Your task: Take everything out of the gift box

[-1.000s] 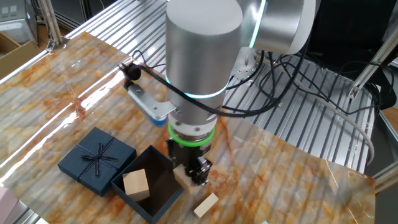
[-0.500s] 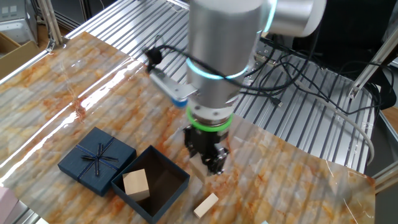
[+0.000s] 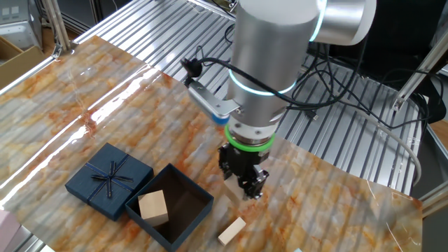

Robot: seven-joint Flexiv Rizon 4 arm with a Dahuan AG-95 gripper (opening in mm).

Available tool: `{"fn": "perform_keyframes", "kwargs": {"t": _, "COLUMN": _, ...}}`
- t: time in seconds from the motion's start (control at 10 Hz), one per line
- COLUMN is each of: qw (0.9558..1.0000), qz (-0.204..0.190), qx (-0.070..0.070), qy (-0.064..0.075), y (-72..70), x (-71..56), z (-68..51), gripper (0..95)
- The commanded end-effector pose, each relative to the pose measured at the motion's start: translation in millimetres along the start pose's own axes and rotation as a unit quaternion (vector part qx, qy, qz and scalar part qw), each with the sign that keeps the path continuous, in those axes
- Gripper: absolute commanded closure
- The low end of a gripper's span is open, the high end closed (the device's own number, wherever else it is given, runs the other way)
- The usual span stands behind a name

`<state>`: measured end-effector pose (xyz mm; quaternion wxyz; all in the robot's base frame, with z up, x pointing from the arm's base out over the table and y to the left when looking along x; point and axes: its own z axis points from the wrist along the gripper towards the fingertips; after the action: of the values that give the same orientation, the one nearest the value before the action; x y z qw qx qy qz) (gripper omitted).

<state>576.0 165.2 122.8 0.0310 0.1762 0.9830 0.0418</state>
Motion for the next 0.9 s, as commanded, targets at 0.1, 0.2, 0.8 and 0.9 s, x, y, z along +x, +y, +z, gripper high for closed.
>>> {"fn": "perform_keyframes", "kwargs": {"t": 0.1, "qw": 1.0, "qz": 0.001, "qx": 0.001, "qy": -0.003, "y": -0.5, "x": 3.7, "z": 4.8, "gripper": 95.0}}
{"fn": "perform_keyframes", "kwargs": {"t": 0.2, "qw": 1.0, "qz": 0.0, "qx": 0.005, "qy": -0.007, "y": -0.4, "x": 6.2, "z": 7.8, "gripper": 95.0}}
{"fn": "perform_keyframes", "kwargs": {"t": 0.8, "qw": 0.9998, "qz": -0.016, "qx": 0.005, "qy": -0.012, "y": -0.1, "x": 1.2, "z": 39.8, "gripper": 95.0}}
{"fn": "perform_keyframes", "kwargs": {"t": 0.9, "qw": 0.9998, "qz": -0.017, "qx": 0.006, "qy": -0.013, "y": 0.9, "x": 1.0, "z": 44.7, "gripper": 95.0}}
